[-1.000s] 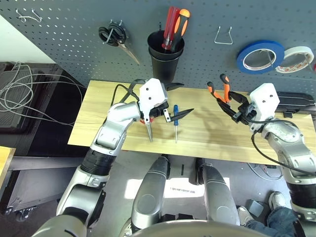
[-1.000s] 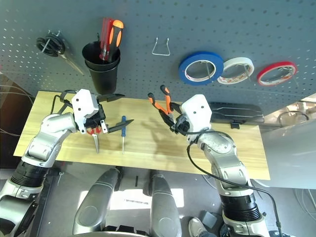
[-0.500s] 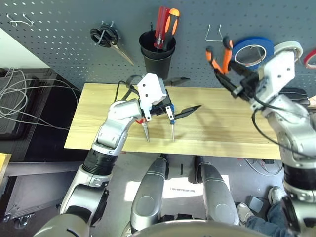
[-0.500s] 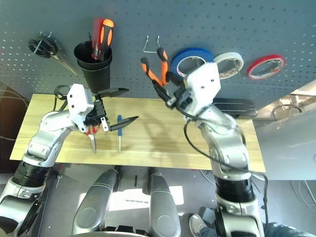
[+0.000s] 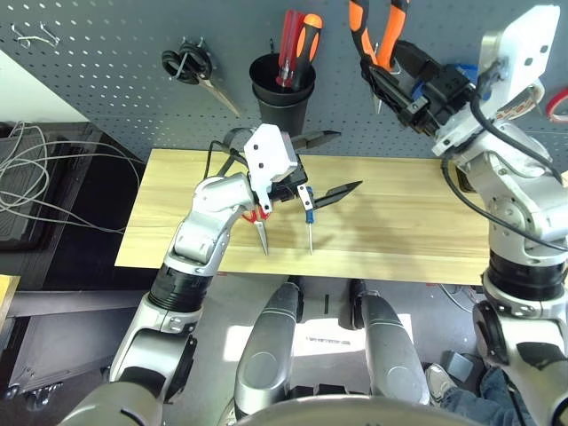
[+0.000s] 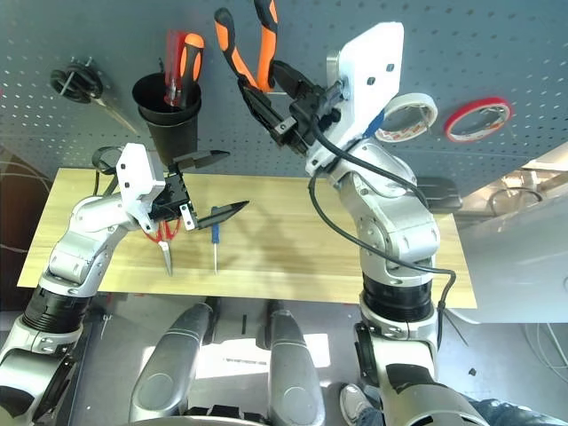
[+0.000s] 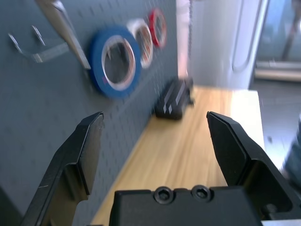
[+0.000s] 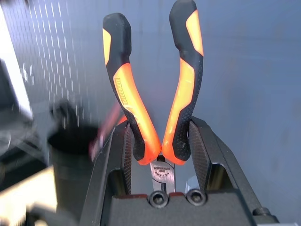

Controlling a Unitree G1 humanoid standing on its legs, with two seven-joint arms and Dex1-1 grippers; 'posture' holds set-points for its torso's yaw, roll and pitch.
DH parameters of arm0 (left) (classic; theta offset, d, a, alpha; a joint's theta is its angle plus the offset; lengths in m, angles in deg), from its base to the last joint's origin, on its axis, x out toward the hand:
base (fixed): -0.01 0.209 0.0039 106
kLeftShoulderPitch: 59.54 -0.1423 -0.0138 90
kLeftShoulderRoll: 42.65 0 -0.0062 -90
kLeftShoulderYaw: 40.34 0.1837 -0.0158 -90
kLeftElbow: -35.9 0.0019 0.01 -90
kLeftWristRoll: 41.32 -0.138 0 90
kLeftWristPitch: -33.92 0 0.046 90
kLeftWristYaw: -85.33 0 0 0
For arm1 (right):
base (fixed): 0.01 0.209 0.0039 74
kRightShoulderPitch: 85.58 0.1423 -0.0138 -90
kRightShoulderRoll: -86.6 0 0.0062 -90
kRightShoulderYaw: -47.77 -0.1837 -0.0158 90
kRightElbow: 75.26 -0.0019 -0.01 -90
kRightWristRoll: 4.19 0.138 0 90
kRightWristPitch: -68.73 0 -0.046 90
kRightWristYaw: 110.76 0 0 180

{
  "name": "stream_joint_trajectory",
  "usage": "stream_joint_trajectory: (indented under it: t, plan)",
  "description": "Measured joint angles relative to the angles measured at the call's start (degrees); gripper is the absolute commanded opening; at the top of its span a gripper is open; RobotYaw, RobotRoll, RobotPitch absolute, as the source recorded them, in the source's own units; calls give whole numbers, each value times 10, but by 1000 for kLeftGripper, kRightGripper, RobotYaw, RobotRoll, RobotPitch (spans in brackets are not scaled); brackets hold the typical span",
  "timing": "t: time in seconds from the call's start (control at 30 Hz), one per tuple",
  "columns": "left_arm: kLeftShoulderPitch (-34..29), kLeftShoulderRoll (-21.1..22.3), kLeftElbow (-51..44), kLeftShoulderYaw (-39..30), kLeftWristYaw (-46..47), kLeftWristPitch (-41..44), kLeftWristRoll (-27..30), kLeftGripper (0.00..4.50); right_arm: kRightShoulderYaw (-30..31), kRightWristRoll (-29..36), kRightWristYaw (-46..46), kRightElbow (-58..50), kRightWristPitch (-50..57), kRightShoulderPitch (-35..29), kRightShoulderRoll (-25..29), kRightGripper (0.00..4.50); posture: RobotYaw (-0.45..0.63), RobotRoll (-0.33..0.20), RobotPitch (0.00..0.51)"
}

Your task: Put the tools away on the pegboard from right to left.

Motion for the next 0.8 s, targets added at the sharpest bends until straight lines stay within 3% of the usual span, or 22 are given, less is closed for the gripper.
stream_joint_trajectory:
  t: [0.2, 0.8]
  plan:
    - [15, -20, -4, -16, 27, 5, 17, 4500, 9, -16, -3, 37, -47, 24, -11, 1910, 112, 0, 356]
    - [17, -18, -8, -16, 42, 5, 18, 4500, 20, -116, 12, 201, -225, 60, -21, 1910, 129, 0, 356]
